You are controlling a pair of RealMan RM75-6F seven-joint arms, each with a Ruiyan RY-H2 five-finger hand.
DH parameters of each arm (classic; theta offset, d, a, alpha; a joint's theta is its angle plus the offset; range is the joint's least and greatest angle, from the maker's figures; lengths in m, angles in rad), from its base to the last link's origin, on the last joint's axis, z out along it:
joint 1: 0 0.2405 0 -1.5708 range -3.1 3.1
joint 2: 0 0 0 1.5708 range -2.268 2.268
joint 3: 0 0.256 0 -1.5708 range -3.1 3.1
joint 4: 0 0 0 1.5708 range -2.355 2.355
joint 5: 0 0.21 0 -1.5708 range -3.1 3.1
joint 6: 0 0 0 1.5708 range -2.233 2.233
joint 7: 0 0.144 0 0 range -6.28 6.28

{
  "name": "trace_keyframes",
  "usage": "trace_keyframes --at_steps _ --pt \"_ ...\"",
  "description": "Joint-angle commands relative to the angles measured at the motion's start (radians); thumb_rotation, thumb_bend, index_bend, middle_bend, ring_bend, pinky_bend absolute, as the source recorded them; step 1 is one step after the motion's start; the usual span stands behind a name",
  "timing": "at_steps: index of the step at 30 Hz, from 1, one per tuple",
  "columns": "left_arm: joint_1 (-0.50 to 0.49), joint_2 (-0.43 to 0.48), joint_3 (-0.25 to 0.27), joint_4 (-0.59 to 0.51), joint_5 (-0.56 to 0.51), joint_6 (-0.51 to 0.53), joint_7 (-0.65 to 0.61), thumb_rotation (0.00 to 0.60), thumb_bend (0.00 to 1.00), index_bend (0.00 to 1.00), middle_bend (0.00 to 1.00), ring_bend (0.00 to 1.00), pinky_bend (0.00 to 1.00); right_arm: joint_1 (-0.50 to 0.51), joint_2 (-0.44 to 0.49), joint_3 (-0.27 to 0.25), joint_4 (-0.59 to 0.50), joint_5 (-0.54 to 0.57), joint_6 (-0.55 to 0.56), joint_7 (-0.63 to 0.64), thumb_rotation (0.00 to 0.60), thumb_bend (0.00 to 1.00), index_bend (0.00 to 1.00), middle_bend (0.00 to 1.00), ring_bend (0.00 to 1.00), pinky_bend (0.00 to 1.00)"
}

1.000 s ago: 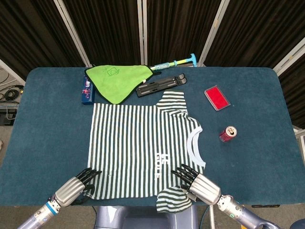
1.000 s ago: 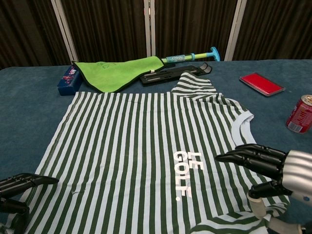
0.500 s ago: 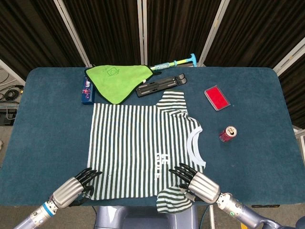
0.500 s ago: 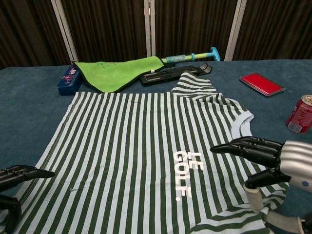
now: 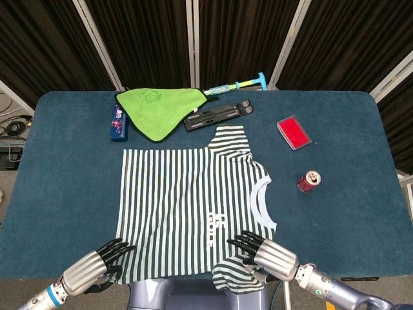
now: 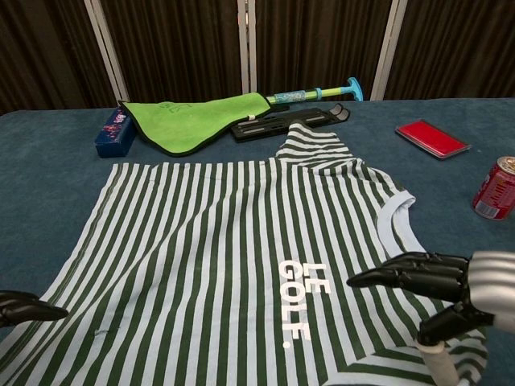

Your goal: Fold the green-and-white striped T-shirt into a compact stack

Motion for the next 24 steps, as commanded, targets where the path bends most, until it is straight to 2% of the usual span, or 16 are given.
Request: trace_keyframes --at_steps 1,13,24 --pt "0.006 0.016 0.013 -0.011 0.017 0.015 0.013 0.600 0.67 0.75 0.00 0.00 0.00 0.017 0.034 -0.028 -0.057 -0.022 -0.036 -0.018 0.600 0.43 0.74 0.00 0.00 0.00" --pt "0.026 0.043 0.050 0.008 0.052 0.049 -0.019 0.600 0.69 0.75 0.00 0.00 0.00 0.022 0.074 -0.066 -0.159 -0.071 -0.082 -0.090 0.600 0.43 0.74 0.00 0.00 0.00" --pt "0.036 0.052 0.071 0.011 0.083 0.067 -0.028 0.600 0.69 0.75 0.00 0.00 0.00 0.010 0.080 -0.083 -0.172 -0.091 -0.090 -0.122 0.600 0.43 0.74 0.00 0.00 0.00"
